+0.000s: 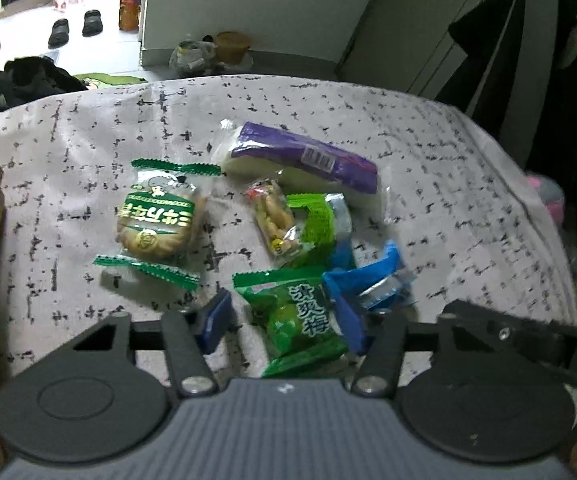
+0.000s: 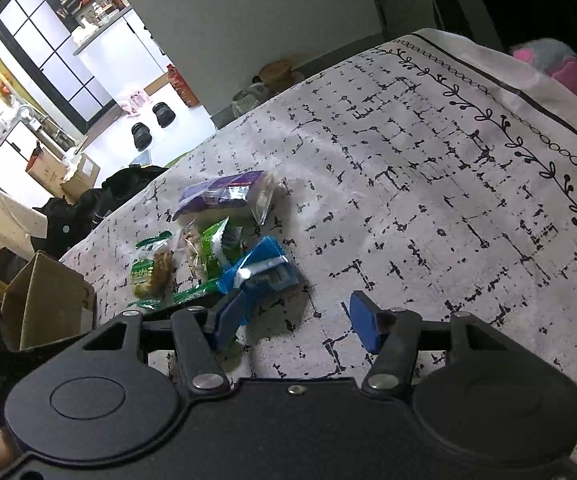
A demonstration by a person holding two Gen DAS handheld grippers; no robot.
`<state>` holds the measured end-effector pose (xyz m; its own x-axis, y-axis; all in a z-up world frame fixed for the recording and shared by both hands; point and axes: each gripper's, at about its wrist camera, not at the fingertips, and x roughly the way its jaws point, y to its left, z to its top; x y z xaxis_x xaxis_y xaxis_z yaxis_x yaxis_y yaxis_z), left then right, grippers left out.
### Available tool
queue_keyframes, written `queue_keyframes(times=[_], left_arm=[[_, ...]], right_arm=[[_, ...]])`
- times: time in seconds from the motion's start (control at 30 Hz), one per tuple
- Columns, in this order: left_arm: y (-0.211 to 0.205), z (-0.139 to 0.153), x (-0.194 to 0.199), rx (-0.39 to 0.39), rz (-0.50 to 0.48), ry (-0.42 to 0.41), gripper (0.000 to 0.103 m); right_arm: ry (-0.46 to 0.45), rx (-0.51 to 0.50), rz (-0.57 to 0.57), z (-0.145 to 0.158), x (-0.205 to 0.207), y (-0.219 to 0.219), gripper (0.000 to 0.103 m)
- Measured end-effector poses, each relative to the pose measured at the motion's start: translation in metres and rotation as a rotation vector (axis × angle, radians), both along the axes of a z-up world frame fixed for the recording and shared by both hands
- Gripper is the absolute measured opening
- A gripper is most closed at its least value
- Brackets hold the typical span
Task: Organize snacks
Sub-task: 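Grasp the green plum candy with the left tool while the right tool grasps the blue packet, then carry the green plum candy over the box with the left tool while the right tool carries the blue packet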
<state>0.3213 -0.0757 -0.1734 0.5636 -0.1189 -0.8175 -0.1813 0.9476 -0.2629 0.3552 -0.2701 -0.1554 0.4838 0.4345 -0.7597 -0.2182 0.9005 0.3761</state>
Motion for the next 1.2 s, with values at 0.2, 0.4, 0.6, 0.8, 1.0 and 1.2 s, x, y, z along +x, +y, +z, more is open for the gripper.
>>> queue_keyframes(times=[0.2, 0.4, 0.6, 0.8, 1.0, 1.2], left_arm=[[0.006, -0.001, -0.003, 0.038, -0.019, 0.01, 0.028], [0.01, 0.012, -0.013, 0.059, -0.013, -0.019, 0.028], [0.024, 0.024, -0.024, 0.07, 0.017, -0.059, 0.028], [0.041, 0.022, -0.028, 0.056, 0.078, -0.067, 0.028], [0.049, 0.026, -0.034, 0.048, 0.103, -0.091, 0.028], [0.056, 0.03, -0.038, 0.037, 0.128, -0.105, 0.028]], right_arm=[[-0.015, 0.006, 0.015, 0.002, 0.005, 0.007, 0.058], [-0.006, 0.01, 0.041, -0.002, 0.005, 0.025, 0.058], [0.027, 0.031, 0.048, -0.009, 0.006, 0.04, 0.055], [0.006, 0.007, 0.051, -0.012, 0.003, 0.059, 0.055], [0.006, 0.007, 0.004, -0.016, -0.001, 0.068, 0.056], [-0.009, -0.032, -0.046, -0.021, 0.009, 0.077, 0.056]])
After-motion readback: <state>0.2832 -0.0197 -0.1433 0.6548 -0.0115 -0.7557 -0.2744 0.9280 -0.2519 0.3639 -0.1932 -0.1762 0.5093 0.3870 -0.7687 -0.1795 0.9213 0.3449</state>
